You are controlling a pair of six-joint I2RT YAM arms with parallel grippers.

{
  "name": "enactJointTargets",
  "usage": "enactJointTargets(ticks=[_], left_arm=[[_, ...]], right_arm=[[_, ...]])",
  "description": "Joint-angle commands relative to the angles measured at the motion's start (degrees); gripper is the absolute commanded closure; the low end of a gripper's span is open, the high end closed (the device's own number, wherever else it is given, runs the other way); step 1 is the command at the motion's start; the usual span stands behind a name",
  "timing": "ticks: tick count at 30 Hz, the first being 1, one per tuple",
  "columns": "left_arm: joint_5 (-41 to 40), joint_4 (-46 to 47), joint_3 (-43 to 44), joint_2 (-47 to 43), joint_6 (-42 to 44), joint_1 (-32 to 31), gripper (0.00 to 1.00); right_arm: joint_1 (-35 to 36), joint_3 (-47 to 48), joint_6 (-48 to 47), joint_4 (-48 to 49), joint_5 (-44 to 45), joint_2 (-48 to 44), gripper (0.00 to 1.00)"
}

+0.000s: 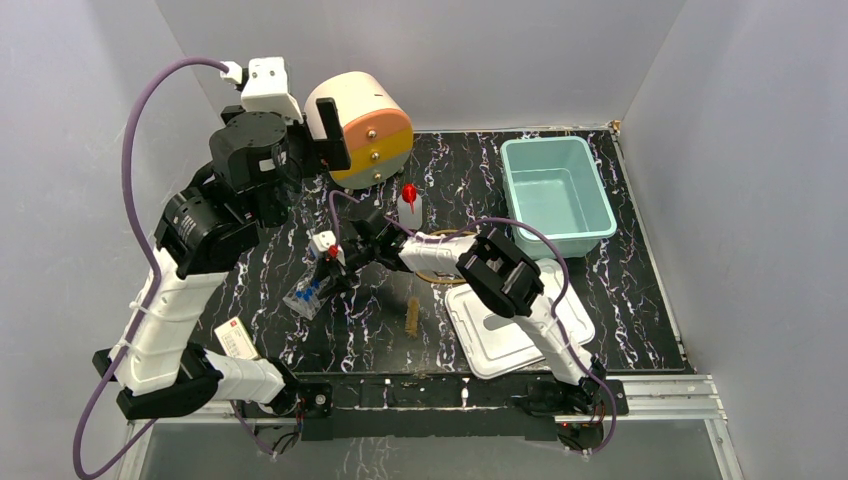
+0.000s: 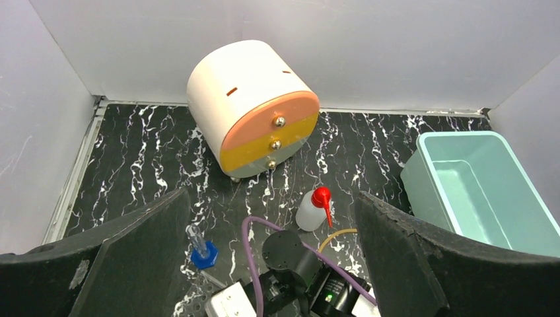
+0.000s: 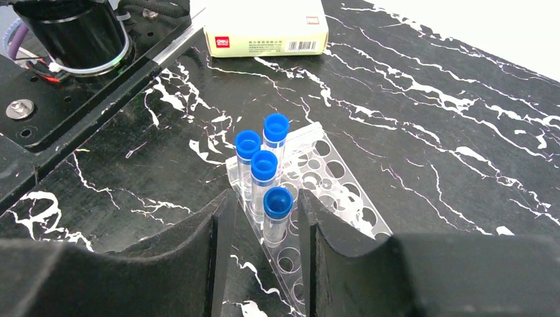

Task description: Organize the chemistry lab equipment

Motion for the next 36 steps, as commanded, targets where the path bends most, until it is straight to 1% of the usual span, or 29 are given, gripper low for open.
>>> enactJointTargets(ticks=[1,6,11,13,17,20,23,24,26,28,30,31,33,36], left_arm=[[-1.0,-0.1,-0.7,-1.6,-0.7,0.2,0.05],[-0.4,-1.8,0.2,-1.2,-1.7,0.2,0.05],[1.4,-4.3,2.4,-1.0,-3.9,0.2,0.05],[3.0,-5.0,3.3,-1.3,-5.1,0.2,0.05],[7.3,-6.0,3.7,-2.1,-7.8,0.2,0.05],[10.1,-7.3,3.2,-2.4,-9.7,0.2,0.05],[12.5,-8.9,1.7,-2.7,-12.0,0.2,0.05],[13.0,-9.2,0.4,-2.9,-12.9,0.2,0.05],[12.2,-9.6,-5.0,-4.0,-15.3,0.2,0.05],[12.4,-9.9,-12.7,-5.1,-17.9,0.2,0.05],[14.7,-8.8,-20.0,-5.9,-20.0,0.2,0.05],[16.0,-7.9,-23.9,-6.2,-21.1,0.2,0.06],[18.5,-5.7,-28.3,-6.6,-23.0,0.2,0.06],[21.7,-3.4,-32.1,-5.5,-24.3,0.2,0.08]], right_arm=[[0.1,0.2,0.5,0.3,-0.4,-5.0,0.51],[-0.3,0.9,1.0,-1.8,1.5,-5.6,0.47],[-0.4,-3.7,2.3,-0.2,4.5,-10.2,0.46],[-0.8,-7.8,4.5,1.7,6.3,-13.2,0.46],[-1.0,-19.3,8.5,6.8,11.9,-21.2,0.45],[-1.0,-26.5,11.5,6.9,16.3,-27.1,0.45],[-1.0,-33.9,16.8,5.3,23.9,-34.2,0.42],[-1.0,-35.2,19.2,3.3,27.3,-36.3,0.42],[-1.0,-36.3,23.1,-4.4,34.9,-40.1,0.43],[-1.0,-37.3,29.6,-11.9,43.7,-43.9,0.43],[-1.0,-38.4,35.4,-18.4,50.9,-47.8,0.43],[-1.0,-38.6,38.2,-23.8,54.2,-49.3,0.44],[-1.0,-38.3,43.0,-31.3,59.4,-51.8,0.44],[-1.0,-38.7,49.0,-38.5,64.8,-54.4,0.45]])
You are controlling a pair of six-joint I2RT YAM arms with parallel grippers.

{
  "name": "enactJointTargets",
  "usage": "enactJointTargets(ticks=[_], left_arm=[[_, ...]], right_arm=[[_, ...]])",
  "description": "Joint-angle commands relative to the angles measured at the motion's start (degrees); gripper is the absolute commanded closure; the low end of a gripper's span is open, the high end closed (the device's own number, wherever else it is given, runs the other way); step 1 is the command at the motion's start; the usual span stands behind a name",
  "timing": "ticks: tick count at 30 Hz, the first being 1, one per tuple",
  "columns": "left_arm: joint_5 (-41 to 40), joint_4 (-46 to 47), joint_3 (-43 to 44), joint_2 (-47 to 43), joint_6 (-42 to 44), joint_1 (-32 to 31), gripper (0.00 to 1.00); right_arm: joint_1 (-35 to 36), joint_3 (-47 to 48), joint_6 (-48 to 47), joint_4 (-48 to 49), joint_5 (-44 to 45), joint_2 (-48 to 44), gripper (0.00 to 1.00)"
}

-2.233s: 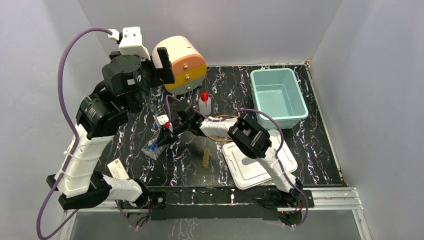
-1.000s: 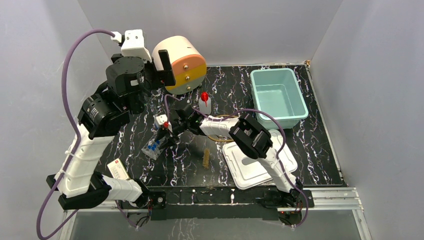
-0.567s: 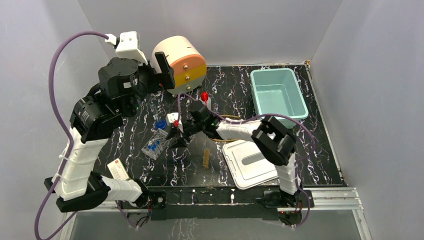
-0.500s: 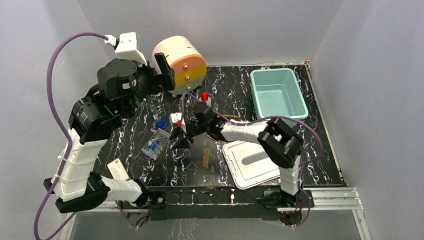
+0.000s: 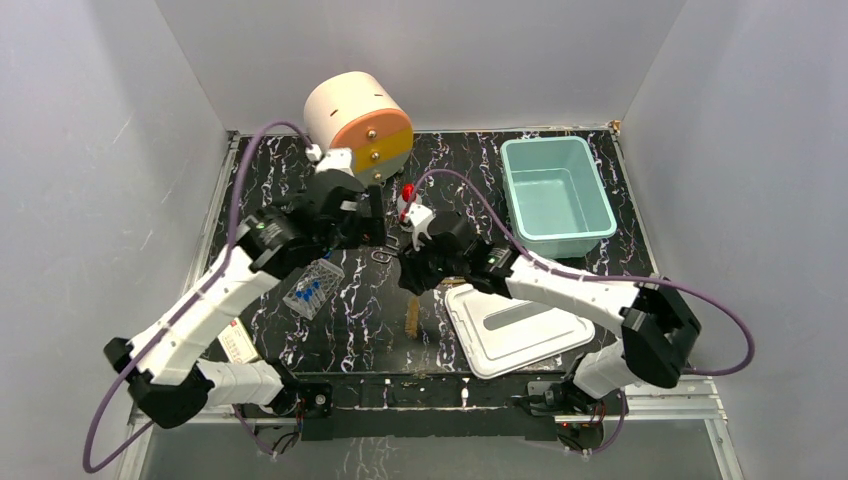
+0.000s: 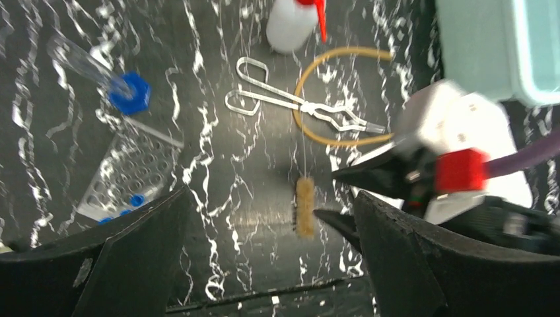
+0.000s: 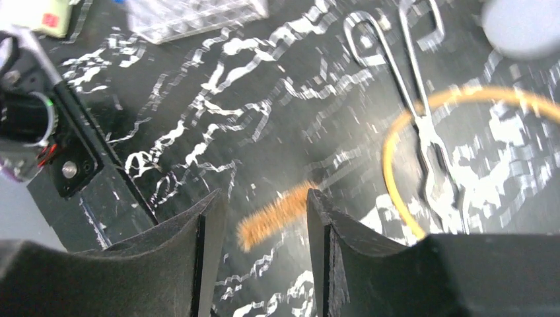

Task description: Organize the chemistry lab equipment

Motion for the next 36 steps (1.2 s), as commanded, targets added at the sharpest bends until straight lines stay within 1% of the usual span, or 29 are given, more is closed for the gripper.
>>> enactJointTargets(ticks=[1,2,3,5,6,7,11,14,19,24,30,34,36], left_arm=[[4.9,3.1,-4.2,0.9,-4.9,0.2,0.11],[5.0,2.9,-5.1,2.0,-5.7,0.2,0.15],[5.7,3.2,-6.2,2.8,-6.3,0.2,0.18],[7.3,5.5,-9.8,4.0,-7.6,0.2,0.28],[8.4,7.2,-12.0,4.5,-8.0,0.2,0.31],[9.2,8.9,-14.2,5.1,-8.2,0.2,0.32],[12.6,13.9,-19.8,9.6,-9.4,0.2,0.33],[15.3,17.9,-21.5,13.8,-9.4,0.2,0.34],[18.4,21.9,-19.7,23.8,-8.4,0.4,0.37],[19.1,24.0,-17.5,31.0,-8.1,0.3,0.47],[18.9,25.6,-17.2,34.5,-6.9,0.4,0.65],[19.1,26.3,-17.6,36.1,-6.8,0.3,0.72],[19.4,26.7,-18.1,36.5,-6.8,0.3,0.77]], right_arm=[[-0.2,-0.7,14.8,-16.8,15.0,-4.6,0.47],[-0.2,-1.1,17.2,-18.6,16.8,-5.4,0.48],[-0.2,-1.5,19.5,-20.4,18.5,-6.2,0.52],[-0.3,-2.7,24.3,-23.3,22.3,-8.3,0.73],[-0.3,-3.8,27.1,-24.0,23.4,-9.6,0.79],[-0.4,-5.0,28.6,-24.1,24.2,-11.1,0.82],[-0.6,-8.3,35.5,-26.9,27.8,-16.7,0.83],[-0.6,-10.2,37.4,-27.3,28.5,-21.1,0.83],[-0.6,-12.6,38.3,-25.2,27.5,-25.4,0.82],[-0.6,-15.1,38.9,-22.7,26.5,-28.5,0.81],[-0.6,-17.3,39.9,-21.1,25.9,-31.6,0.81],[-0.6,-18.3,40.1,-20.2,24.9,-33.1,0.81],[-0.6,-18.7,40.4,-19.9,24.4,-33.6,0.81]])
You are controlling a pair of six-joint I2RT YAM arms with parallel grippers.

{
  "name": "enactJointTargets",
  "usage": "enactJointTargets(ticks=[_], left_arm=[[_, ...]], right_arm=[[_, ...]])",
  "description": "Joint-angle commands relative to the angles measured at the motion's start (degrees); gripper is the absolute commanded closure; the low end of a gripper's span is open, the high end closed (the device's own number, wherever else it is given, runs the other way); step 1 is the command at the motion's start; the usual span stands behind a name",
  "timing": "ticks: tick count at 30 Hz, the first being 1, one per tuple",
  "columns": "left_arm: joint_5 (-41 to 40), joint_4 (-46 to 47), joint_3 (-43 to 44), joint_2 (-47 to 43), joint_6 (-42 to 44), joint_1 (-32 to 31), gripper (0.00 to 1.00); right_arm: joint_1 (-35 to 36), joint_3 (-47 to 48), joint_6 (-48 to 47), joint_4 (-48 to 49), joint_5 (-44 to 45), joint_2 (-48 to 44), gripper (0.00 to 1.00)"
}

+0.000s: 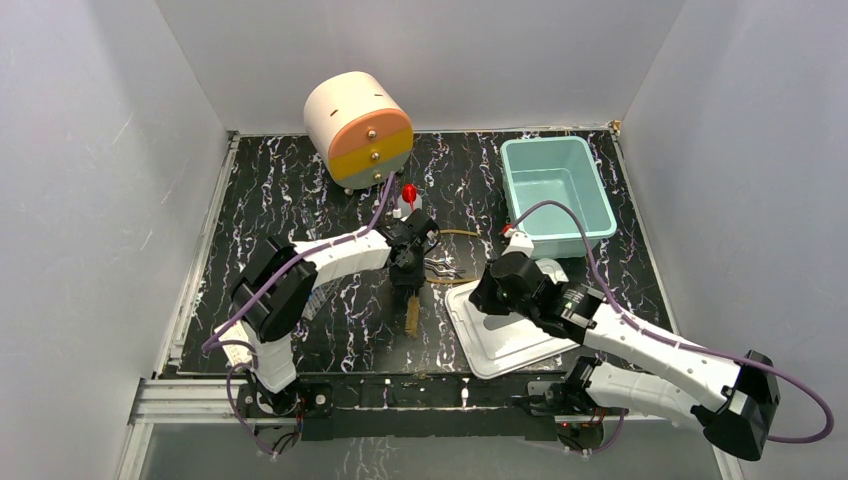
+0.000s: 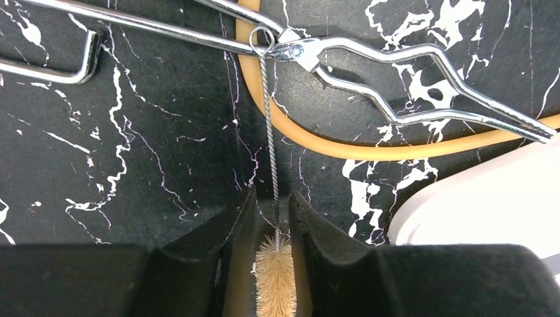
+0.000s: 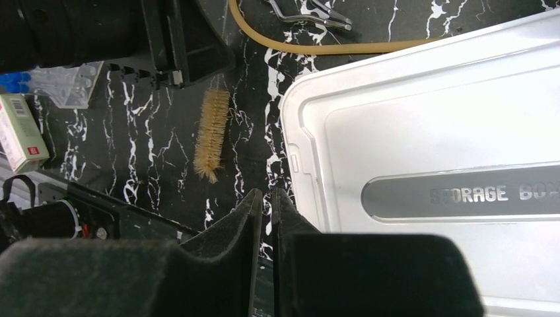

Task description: Organize the chemistry lab equipment

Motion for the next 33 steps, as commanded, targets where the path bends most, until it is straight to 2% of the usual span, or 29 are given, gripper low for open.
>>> enactJointTargets(ticks=[1,6,13,20,24,29,31,33], left_arm=[[0.4,0.7,1.1,0.8,0.6,0.4,0.79],[0.0,0.8,1.5,0.8,1.9,0.4,1.0],[0.7,-0.6,2.4,-6.8,2.3,0.4,1.0],[3.2,-1.2,3.3,-19.3,-1.4,0.8,1.0],[6.9,1.2,2.9,-25.2,-5.1,2.3,1.0],[16.9,6.5,1.9,-30.3,-9.0,5.2,1.0],[21.7,9.4,0.7,-32.2,-7.4,6.4,1.0],[22.5,10.4,-0.8,-33.9,-4.5,6.7,1.0]], right_arm=[[-0.1,-1.0,1.2,3.6,-0.9,-1.9,0.81],[-0.1,-1.1,-0.9,5.8,-3.4,-1.4,0.8],[-0.2,-0.4,-1.6,11.9,-9.9,1.9,0.72],[-0.1,-0.6,-0.8,21.9,-12.9,2.4,0.39],[-0.2,0.9,-0.9,26.8,-13.4,1.8,0.29],[-0.2,3.7,2.4,32.8,-10.0,1.7,0.27],[-0.2,4.5,4.1,37.0,-8.7,1.8,0.29],[-0.2,5.0,4.4,39.1,-7.1,1.6,0.29]])
